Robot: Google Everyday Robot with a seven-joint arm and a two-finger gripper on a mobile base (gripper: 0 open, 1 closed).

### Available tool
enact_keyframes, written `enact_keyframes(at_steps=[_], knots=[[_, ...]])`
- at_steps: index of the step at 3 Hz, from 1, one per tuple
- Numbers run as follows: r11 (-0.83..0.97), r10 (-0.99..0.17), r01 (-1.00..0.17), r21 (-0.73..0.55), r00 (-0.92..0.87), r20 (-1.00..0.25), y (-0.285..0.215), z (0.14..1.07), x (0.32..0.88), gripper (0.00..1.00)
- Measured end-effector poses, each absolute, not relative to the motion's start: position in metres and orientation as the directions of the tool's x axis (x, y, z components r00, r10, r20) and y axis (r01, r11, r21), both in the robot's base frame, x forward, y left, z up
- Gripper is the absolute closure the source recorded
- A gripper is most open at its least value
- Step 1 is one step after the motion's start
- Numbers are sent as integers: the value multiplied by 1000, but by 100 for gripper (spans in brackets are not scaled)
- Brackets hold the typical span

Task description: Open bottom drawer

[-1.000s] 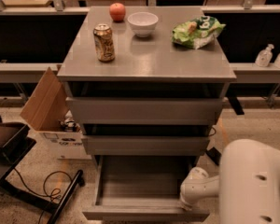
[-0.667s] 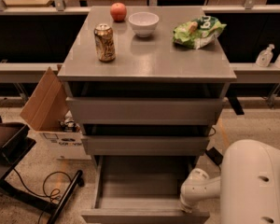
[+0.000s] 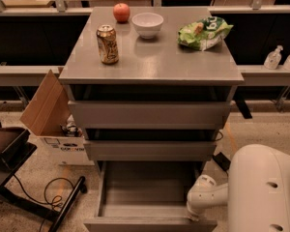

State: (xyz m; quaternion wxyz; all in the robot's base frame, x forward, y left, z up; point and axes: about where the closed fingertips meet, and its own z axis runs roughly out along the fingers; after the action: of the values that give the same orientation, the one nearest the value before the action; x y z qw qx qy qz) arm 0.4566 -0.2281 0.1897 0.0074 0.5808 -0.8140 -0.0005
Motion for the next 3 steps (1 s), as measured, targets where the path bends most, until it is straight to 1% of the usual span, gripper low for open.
enact_keyframes(at_steps=[1, 2, 3], knots=[[325, -946, -946, 13, -325, 12, -228, 188, 455, 20], [325, -946, -946, 15, -325, 13, -228, 187, 454, 0], [325, -946, -946, 15, -325, 13, -228, 187, 454, 0]])
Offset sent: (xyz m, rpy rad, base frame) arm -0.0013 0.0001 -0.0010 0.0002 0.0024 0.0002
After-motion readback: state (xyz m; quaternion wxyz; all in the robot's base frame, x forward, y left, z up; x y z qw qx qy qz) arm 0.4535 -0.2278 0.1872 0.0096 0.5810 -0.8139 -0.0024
